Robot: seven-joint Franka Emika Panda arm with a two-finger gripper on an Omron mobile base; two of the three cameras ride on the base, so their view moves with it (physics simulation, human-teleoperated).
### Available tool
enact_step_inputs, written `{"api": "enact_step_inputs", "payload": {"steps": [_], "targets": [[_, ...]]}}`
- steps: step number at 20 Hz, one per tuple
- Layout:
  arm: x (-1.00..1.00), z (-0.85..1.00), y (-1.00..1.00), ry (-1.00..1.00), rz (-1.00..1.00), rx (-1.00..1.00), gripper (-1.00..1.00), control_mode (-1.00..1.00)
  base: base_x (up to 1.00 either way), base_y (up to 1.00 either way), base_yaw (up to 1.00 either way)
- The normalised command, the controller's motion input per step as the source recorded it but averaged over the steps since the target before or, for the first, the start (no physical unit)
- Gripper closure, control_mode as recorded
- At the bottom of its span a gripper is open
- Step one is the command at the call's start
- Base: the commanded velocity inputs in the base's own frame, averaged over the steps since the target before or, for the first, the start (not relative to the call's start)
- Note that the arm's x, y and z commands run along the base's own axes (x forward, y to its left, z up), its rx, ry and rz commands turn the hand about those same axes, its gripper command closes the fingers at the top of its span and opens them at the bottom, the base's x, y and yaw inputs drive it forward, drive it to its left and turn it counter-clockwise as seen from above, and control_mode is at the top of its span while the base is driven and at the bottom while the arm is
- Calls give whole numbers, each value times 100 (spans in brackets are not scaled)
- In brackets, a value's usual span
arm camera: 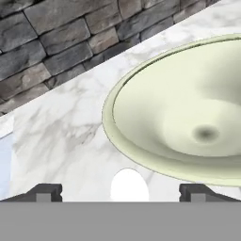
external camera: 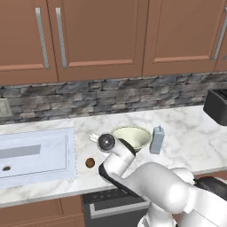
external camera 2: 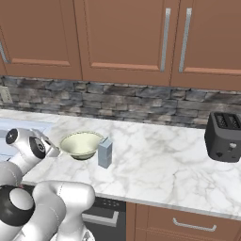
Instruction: Gather the eggs and milk located in the vicinity of the sink area and place them right next to the bowl.
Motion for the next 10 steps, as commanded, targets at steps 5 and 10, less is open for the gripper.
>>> {"api": "enact_step_inputs", "payload": {"steps": [5,10], "targets": [[-16,36,0,0,0,8,-100,-100,0,0,0],[-31,14,10,7,0,13,-100,-100,0,0,0]]}}
